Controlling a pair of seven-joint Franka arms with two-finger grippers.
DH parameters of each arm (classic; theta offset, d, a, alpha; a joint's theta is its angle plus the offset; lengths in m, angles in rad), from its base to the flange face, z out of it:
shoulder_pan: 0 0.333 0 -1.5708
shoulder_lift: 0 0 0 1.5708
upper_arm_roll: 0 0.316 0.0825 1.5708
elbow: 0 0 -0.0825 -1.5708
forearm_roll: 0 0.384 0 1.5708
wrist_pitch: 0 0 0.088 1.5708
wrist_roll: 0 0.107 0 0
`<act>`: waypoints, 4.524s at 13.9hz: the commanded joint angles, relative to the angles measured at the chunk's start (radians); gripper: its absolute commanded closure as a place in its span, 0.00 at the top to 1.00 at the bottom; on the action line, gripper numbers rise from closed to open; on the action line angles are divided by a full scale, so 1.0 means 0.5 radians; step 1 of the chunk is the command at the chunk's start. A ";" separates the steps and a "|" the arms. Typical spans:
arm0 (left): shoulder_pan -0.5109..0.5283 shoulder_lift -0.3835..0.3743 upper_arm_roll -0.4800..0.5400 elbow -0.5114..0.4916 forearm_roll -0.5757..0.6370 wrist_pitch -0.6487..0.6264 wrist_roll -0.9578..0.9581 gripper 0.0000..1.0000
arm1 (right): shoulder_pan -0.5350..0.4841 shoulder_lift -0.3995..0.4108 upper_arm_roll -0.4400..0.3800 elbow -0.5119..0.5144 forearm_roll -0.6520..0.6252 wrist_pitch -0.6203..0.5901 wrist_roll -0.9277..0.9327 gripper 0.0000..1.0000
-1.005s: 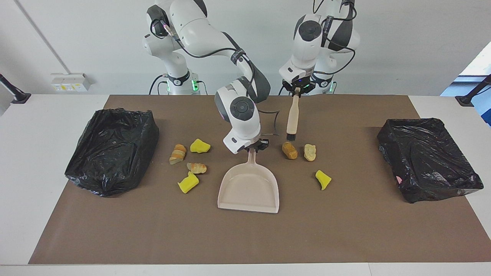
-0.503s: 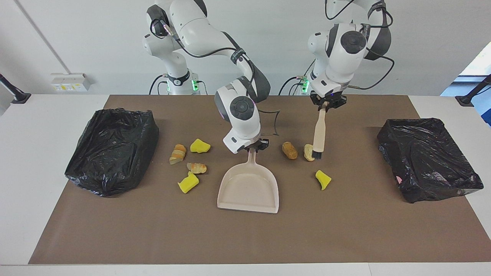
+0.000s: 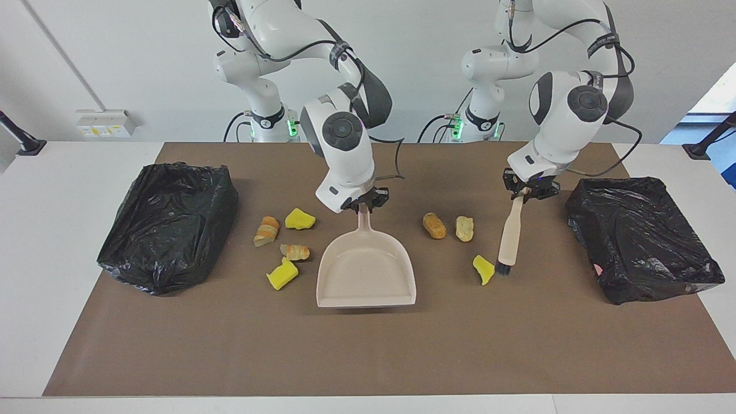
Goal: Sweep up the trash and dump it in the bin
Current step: 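Grasp the brush handle with the left gripper while the right gripper lifts the dustpan, then lower the dustpan beside the bread while the left gripper positions the brush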
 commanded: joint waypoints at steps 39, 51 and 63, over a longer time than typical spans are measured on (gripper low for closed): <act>-0.130 0.021 -0.199 -0.309 -0.168 -0.189 -1.662 0.00 | 0.031 -0.207 0.033 -0.626 -0.844 0.191 -2.526 0.00; -0.154 -0.086 -0.631 -0.457 -0.438 0.059 -1.610 0.00 | 0.135 -0.201 0.037 -0.687 -0.853 0.240 -2.278 0.00; -0.253 0.027 -0.739 -0.313 -0.625 0.286 -1.500 0.00 | 0.135 -0.201 0.037 -0.684 -0.853 0.237 -2.278 0.00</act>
